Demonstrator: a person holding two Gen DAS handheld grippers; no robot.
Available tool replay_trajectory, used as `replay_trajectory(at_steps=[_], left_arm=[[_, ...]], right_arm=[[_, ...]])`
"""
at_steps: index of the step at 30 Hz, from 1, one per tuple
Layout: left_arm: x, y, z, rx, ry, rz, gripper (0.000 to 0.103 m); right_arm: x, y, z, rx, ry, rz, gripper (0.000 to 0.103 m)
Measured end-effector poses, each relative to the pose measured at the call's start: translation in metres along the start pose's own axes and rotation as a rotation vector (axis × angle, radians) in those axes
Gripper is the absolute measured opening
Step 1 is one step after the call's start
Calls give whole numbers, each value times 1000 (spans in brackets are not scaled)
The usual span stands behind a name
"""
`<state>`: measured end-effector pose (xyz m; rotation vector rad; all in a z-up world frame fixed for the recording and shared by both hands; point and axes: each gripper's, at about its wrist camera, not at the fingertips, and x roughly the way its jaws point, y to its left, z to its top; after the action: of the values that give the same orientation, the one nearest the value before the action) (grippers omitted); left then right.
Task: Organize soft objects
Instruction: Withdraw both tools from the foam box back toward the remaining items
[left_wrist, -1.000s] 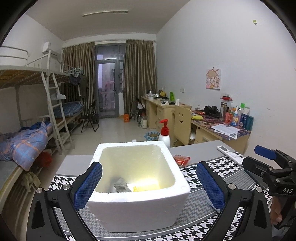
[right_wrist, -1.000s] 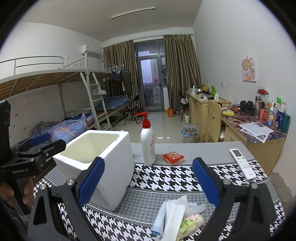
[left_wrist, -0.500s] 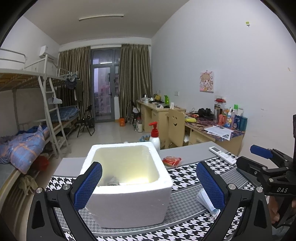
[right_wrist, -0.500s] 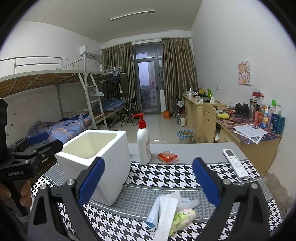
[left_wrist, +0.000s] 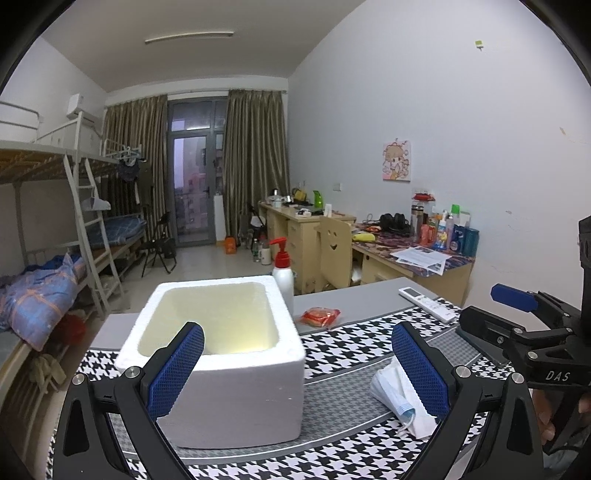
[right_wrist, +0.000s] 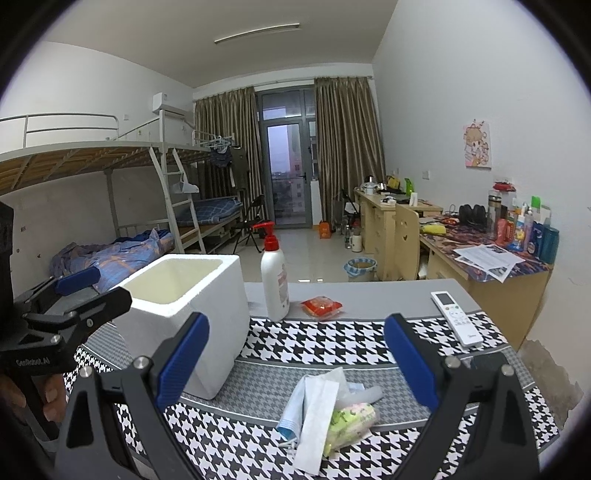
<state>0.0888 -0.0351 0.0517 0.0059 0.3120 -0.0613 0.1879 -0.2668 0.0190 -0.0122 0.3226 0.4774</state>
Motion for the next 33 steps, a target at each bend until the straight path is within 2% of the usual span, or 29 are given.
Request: replay_trajectory(at_steps=[19, 33], left_arm=[[11, -27, -11, 26, 40, -112, 102], [31, -45, -23, 38, 117, -163, 102]], right_arm=[[-8, -20, -14, 18, 23, -70, 98], [-6, -38, -24, 45, 58, -105, 98]])
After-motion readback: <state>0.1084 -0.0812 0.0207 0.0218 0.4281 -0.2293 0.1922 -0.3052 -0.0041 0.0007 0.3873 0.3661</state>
